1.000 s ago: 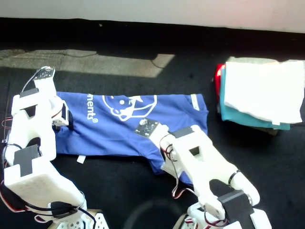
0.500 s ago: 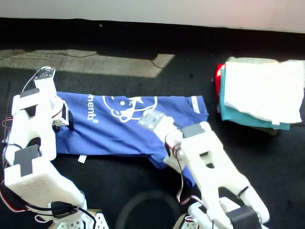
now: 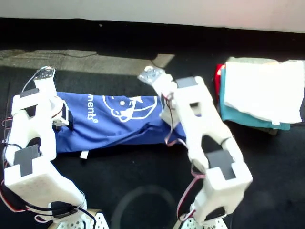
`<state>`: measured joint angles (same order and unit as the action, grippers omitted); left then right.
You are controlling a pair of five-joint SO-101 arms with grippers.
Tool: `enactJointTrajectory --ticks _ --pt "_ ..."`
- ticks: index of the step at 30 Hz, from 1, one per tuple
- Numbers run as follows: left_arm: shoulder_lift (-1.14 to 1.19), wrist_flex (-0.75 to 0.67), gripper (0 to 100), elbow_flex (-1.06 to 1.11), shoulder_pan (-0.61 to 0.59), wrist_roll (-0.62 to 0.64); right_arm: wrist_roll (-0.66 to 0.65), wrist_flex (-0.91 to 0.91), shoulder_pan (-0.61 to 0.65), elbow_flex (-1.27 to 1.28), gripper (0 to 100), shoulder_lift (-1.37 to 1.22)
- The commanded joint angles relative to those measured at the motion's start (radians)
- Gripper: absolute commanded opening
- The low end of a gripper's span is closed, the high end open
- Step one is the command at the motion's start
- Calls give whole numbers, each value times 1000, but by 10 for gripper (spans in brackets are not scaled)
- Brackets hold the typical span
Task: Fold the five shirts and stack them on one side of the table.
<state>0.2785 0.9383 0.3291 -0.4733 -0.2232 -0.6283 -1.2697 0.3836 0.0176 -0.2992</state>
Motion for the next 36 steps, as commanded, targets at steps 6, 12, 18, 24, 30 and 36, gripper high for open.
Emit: enactJointTrajectory --ticks 6,12,18,24,30,36 --pt "4 -48 151 -1 15 8 69 -61 -35 -348 155 -203" --pt "4 -48 151 -1 15 8 281 -67 -102 -504 156 -203" --pt "4 -48 151 -1 13 8 298 -335 -79 -639 118 -203" --pt "4 -48 151 -1 13 8 296 -443 -1 -659 5 -206" --pt "4 -48 151 -1 13 8 302 -346 160 -657 7 -225" --pt "4 -48 151 -1 13 8 304 -283 265 -668 7 -361"
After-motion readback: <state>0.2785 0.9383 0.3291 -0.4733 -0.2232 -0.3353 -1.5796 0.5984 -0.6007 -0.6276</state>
